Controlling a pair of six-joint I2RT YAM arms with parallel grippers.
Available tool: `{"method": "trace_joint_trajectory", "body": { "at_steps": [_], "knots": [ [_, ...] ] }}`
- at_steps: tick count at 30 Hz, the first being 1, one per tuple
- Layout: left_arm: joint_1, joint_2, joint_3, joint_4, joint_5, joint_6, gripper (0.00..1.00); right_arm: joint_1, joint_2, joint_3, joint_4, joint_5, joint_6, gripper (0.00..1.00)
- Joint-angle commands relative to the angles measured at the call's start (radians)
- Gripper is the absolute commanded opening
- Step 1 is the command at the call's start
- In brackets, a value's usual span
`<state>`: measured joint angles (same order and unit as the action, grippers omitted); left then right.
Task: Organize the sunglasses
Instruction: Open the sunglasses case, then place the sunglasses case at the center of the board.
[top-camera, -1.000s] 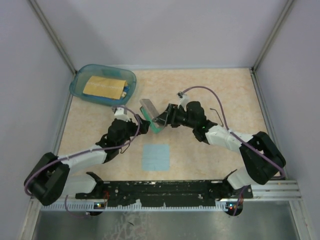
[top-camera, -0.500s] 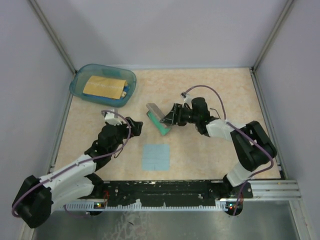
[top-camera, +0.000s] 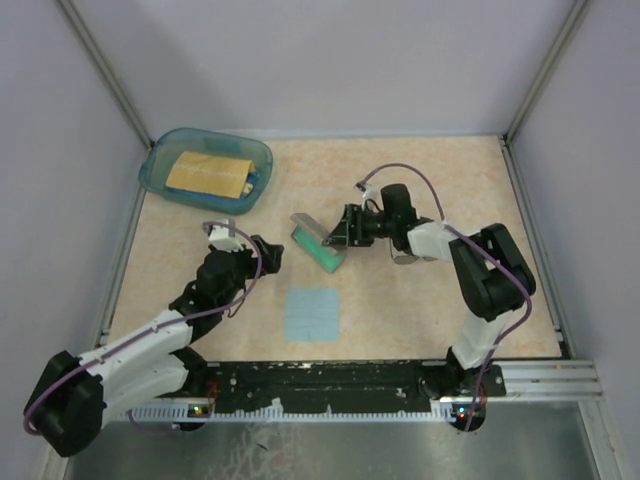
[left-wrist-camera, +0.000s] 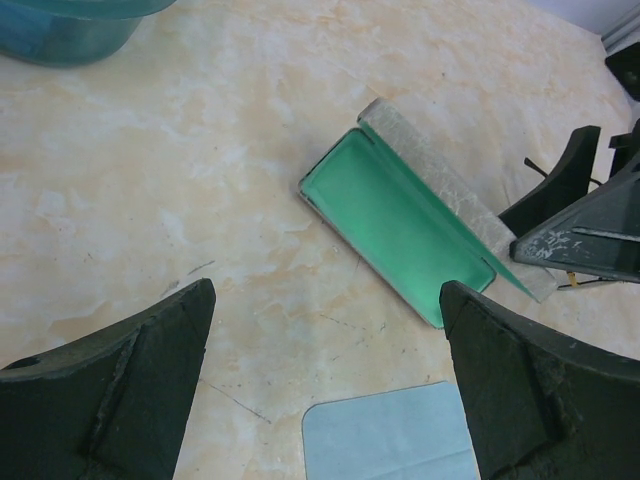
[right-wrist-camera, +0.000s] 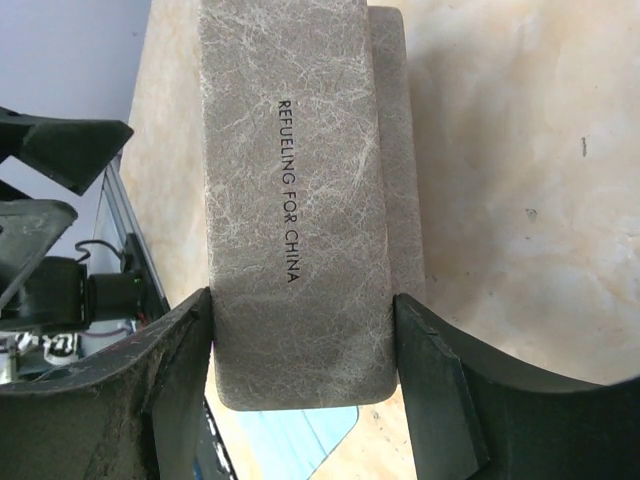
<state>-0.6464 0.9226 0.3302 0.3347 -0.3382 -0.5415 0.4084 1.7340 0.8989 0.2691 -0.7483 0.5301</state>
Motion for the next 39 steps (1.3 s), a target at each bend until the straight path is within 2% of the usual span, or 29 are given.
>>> {"method": "trace_joint_trajectory", "body": {
  "at_steps": [1, 5, 12, 23, 26, 39],
  "knots": [
    [-0.006, 0.004, -0.006, 0.02, -0.009, 0.016, 1.0, -0.01, 0.04, 0.09, -0.051, -0.076, -0.071, 0.08],
    [-0.006, 0.027, 0.005, 0.036, -0.015, 0.022, 1.0, -0.015, 0.063, 0.111, -0.073, -0.081, -0.084, 0.13],
    [-0.004, 0.101, 0.039, 0.071, -0.026, 0.021, 1.0, -0.03, 0.085, 0.118, -0.077, -0.068, -0.09, 0.31],
    [-0.004, 0.097, 0.025, 0.074, -0.027, 0.019, 1.0, -0.062, 0.117, 0.136, -0.063, -0.052, -0.081, 0.51],
    [-0.004, 0.089, 0.017, 0.073, -0.03, 0.017, 1.0, -0.073, 0.123, 0.138, -0.056, -0.051, -0.078, 0.52],
    [-0.004, 0.07, 0.011, 0.07, -0.029, 0.018, 1.0, -0.093, 0.15, 0.154, -0.064, -0.042, -0.073, 0.68]
  ]
}}
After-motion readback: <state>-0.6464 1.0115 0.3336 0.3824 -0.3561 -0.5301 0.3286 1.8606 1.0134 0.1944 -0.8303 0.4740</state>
